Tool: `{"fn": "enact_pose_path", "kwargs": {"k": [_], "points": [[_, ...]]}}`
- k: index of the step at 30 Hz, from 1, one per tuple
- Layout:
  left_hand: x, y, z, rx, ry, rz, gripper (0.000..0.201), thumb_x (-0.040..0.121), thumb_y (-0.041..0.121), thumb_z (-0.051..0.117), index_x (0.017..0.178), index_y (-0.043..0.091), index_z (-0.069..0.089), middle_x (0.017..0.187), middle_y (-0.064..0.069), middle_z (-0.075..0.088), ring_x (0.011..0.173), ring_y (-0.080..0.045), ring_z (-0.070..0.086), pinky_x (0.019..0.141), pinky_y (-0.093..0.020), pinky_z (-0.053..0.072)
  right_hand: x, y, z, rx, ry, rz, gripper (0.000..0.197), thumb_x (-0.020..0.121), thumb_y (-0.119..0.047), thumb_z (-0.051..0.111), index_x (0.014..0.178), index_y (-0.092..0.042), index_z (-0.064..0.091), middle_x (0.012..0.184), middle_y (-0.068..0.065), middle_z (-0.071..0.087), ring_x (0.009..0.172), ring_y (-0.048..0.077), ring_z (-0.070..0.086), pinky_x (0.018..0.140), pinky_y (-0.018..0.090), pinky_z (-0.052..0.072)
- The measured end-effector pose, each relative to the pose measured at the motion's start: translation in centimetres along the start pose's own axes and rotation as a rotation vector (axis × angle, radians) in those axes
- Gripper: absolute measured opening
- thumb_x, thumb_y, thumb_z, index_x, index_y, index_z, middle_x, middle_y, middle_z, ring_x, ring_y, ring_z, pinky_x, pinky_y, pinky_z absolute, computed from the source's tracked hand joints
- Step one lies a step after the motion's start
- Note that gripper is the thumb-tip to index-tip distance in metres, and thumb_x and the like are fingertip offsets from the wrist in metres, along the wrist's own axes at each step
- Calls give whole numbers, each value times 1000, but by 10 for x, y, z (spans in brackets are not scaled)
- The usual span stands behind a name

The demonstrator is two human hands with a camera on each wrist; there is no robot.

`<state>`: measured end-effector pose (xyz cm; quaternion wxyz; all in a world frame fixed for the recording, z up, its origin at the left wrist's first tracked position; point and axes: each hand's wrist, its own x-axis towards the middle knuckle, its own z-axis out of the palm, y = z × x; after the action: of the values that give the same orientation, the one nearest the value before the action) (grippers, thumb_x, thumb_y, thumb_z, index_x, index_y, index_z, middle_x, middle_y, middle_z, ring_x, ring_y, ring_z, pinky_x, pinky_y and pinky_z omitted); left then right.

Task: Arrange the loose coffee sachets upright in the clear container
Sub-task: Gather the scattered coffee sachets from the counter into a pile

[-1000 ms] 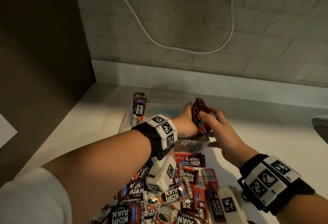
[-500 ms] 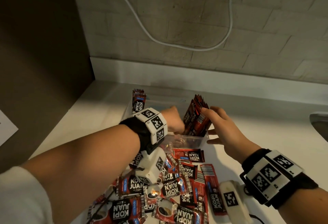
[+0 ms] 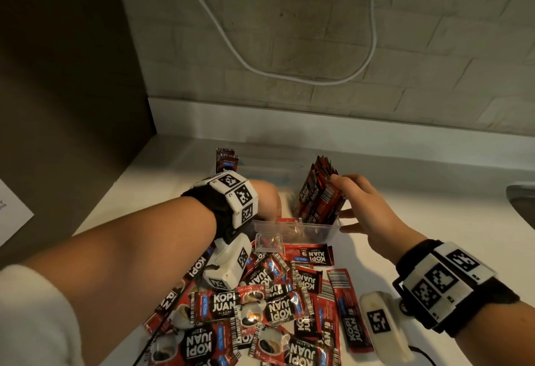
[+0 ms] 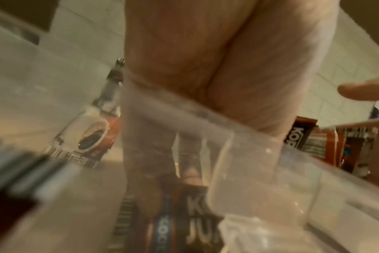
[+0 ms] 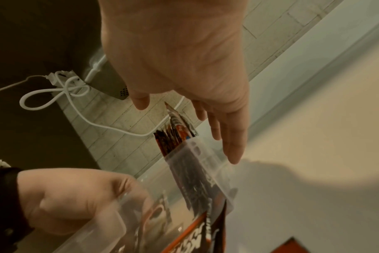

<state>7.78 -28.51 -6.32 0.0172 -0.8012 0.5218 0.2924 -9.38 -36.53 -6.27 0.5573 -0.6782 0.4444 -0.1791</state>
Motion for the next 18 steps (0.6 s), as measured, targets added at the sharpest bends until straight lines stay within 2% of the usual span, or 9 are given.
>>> {"fn": "enact_pose_path", "kwargs": {"k": [3, 5, 8, 11, 14, 15, 16, 17, 18], "points": [[4, 4, -3, -99, -12, 8, 28, 89, 11, 61, 116, 4, 66, 107, -11, 65, 91, -21, 57, 76, -24, 46, 0, 0, 1, 1, -5, 4, 56, 89, -52, 52, 134, -22, 41, 128, 6, 54, 102, 27, 57, 81, 44, 52], [9, 8, -1, -188, 37, -1, 27, 89, 8, 58, 113, -1, 66, 101, -12, 62, 87, -22, 56, 82, -33, 50, -1, 0, 3, 6, -7, 6, 54, 89, -52, 52, 133, -22, 42, 125, 6, 55, 100, 25, 57, 82, 45, 52], [14, 18, 5, -307, 104, -18, 29, 95, 5, 46, 116, -7, 61, 109, -19, 65, 90, -29, 60, 74, -34, 48, -1, 1, 4, 16, -11, 8, 52, 89, -52, 52, 131, -21, 43, 123, 5, 56, 101, 26, 58, 84, 45, 51], [18, 27, 9, -385, 140, -24, 24, 98, 5, 41, 101, -2, 64, 114, -17, 67, 90, -30, 63, 57, -23, 45, -1, 1, 5, 23, -23, 11, 55, 89, -52, 53, 133, -22, 42, 123, 6, 57, 105, 28, 58, 84, 45, 51], [23, 36, 11, -421, 157, -36, 23, 99, 8, 42, 82, 2, 57, 87, -12, 62, 89, -28, 59, 61, -26, 45, 0, 2, 6, 51, -42, 17, 54, 89, -51, 53, 134, -23, 42, 119, 5, 61, 102, 28, 61, 82, 45, 53], [25, 39, 12, -468, 154, -47, 22, 99, 8, 42, 83, 1, 56, 83, -12, 61, 90, -29, 61, 62, -27, 47, 0, 2, 6, 65, -49, 20, 51, 90, -50, 52, 132, -23, 44, 116, 4, 63, 99, 27, 63, 78, 42, 54], [26, 43, 14, -532, 172, -52, 18, 99, 7, 43, 94, -4, 57, 90, -16, 63, 95, -32, 63, 61, -27, 48, 0, 1, 6, 73, -55, 21, 49, 90, -50, 51, 131, -23, 45, 113, 4, 63, 96, 26, 64, 72, 39, 54], [27, 46, 15, -604, 217, -60, 23, 98, 5, 44, 116, -7, 52, 106, -21, 63, 102, -36, 63, 61, -27, 49, -1, 1, 7, 78, -62, 19, 48, 91, -50, 50, 131, -24, 45, 113, 4, 64, 94, 25, 65, 67, 35, 53], [27, 47, 17, -663, 256, -72, 39, 97, 3, 44, 135, -5, 37, 122, -25, 58, 110, -38, 61, 65, -30, 50, -1, 0, 7, 80, -69, 18, 48, 91, -52, 48, 131, -24, 45, 113, 4, 64, 94, 25, 65, 65, 33, 53]]}}
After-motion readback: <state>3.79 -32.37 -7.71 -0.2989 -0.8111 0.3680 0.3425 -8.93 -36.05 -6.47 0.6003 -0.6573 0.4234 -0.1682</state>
